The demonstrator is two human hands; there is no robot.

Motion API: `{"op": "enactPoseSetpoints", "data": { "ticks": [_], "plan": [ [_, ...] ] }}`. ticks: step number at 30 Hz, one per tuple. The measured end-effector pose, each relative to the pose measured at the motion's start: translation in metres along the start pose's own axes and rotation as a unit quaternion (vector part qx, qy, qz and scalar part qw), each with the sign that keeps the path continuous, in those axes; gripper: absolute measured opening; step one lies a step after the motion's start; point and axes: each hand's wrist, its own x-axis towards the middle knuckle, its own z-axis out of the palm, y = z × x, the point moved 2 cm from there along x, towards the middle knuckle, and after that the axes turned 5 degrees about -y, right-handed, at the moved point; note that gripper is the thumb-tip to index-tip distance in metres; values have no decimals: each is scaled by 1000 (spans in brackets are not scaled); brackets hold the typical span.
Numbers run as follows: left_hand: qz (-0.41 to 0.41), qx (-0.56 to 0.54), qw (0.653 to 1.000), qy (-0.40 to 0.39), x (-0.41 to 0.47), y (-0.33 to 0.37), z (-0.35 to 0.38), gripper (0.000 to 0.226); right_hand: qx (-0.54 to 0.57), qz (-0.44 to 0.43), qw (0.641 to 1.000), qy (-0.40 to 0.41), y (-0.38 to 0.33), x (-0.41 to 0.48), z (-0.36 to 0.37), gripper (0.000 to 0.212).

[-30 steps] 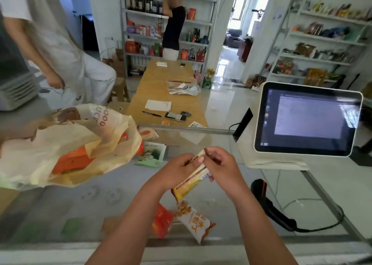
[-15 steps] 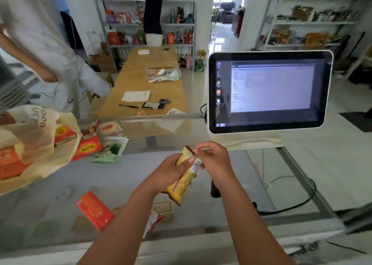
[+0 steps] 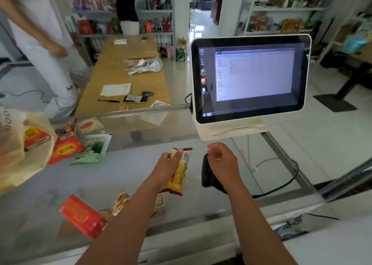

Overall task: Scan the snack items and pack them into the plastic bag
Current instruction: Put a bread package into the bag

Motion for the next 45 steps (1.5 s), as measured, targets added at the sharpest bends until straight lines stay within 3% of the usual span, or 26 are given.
{"op": "enactPoseSetpoints", "data": {
  "ticks": [2, 6, 9, 11, 15, 20, 24, 35, 45],
  "plan": [
    [-12, -7, 1000, -1, 6, -5, 0, 63, -73, -5, 997, -24, 13, -5, 0, 37],
    [-5, 23, 999, -25, 15, -10, 2, 46, -173, 47, 980, -89, 43, -11, 1, 78],
    [-11, 71, 997, -31, 22, -15, 3, 42, -230, 43, 963, -135, 59, -13, 6, 88],
    [-16, 74, 997, -15, 25, -15, 6, 43, -281, 18, 948, -149, 66, -14, 13, 80],
    [5, 94, 995, 26, 28, -16, 12, 44, -314, -34, 946, -80, 72, -13, 20, 49],
    [36, 199, 977, 62, 30, -17, 20, 47, -243, -85, 966, -19, 72, -16, 7, 38],
    [52, 290, 954, 60, 32, -17, 24, 44, -194, -82, 977, -29, 66, -13, -12, 26],
    [56, 322, 944, 51, 38, -19, 24, 46, -145, -82, 981, -103, 54, -18, -44, 19],
    [59, 308, 948, 56, 36, -19, 25, 41, -125, -66, 983, -120, 44, -28, -43, 22]
  ]
}}
